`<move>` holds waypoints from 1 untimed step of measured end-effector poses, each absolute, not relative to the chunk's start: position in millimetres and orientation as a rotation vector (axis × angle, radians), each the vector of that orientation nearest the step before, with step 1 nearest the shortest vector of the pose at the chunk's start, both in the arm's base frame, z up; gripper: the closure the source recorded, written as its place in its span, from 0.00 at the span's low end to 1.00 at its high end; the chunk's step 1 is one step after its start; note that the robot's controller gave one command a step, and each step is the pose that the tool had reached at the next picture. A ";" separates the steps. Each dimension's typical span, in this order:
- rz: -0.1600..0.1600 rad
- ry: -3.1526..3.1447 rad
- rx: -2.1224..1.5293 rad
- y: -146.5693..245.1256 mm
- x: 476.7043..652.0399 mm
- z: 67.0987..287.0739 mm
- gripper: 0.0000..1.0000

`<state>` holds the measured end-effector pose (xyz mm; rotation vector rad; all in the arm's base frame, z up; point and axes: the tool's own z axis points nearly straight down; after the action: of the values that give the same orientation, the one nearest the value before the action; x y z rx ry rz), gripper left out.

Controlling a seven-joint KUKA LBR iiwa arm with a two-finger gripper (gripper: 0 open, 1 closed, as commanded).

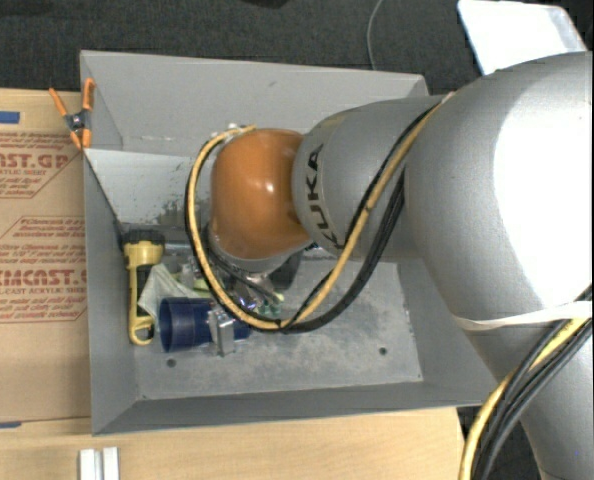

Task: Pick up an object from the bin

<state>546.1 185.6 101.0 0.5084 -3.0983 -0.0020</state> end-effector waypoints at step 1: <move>-0.005 -3.127 0.327 178.5 523.3 80.2 0.00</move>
Offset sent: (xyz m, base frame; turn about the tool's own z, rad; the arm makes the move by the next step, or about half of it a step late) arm 0.0221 -0.0078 -0.0310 0.2512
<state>523.3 178.5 80.2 0.3272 -3.1273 -0.0045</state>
